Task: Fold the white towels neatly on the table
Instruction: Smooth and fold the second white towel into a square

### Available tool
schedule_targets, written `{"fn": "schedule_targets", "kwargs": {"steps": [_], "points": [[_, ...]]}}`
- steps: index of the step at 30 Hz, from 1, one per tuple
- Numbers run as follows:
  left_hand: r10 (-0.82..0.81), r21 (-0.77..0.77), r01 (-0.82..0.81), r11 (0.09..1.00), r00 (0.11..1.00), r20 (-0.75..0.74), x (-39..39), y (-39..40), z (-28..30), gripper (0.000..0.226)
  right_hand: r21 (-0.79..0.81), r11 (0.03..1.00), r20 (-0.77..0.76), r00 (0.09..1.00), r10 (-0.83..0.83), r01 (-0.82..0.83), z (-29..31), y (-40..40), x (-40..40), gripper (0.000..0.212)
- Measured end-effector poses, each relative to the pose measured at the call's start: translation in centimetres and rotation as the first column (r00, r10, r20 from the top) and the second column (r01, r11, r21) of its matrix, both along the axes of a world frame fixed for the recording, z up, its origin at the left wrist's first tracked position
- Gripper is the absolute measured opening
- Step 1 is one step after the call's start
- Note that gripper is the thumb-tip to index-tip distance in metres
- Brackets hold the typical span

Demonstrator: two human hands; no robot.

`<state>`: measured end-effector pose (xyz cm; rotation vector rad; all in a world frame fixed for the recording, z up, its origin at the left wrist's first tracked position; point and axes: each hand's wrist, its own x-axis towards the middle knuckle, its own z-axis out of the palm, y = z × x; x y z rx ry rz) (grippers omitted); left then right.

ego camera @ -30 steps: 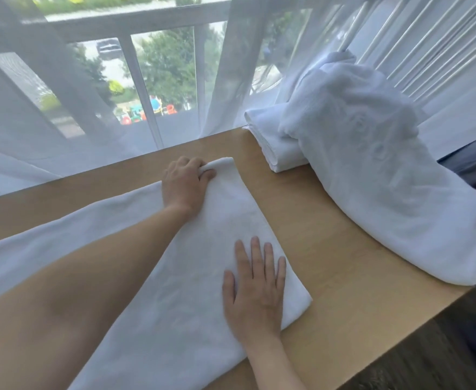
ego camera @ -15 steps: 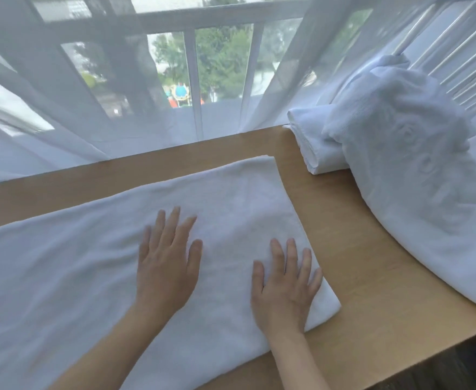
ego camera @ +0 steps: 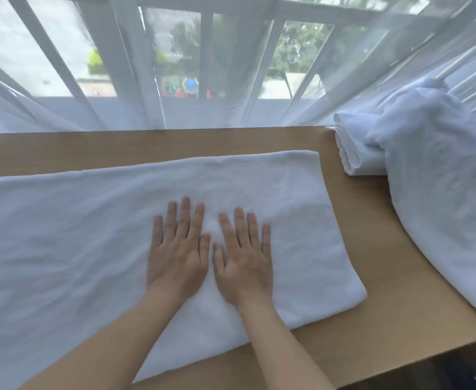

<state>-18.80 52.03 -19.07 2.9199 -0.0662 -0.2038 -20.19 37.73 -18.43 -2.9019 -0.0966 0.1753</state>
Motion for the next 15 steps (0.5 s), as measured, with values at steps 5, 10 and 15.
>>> {"fn": "schedule_targets", "kwargs": {"steps": [5, 10, 15], "points": [[0.008, -0.001, -0.008, 1.0, 1.0, 0.011, 0.1, 0.2, -0.1, 0.062, -0.019, 0.999, -0.059, 0.997, 0.042, -0.043, 0.1, -0.6, 1.1, 0.06], [-0.022, 0.032, 0.021, 0.999, 0.999, 0.043, 0.3, -0.1, 0.1, 0.07, -0.07, 0.997, -0.13, 0.991, 0.027, -0.036, 0.2, -3.8, 6.8, 0.062], [-0.019, 0.074, 0.013, 0.997, 0.996, 0.087, 0.1, -0.3, 0.0, 0.075, -0.081, 0.997, -0.072, 0.997, 0.014, -0.02, -0.4, -6.5, 11.0, 0.066]]}}
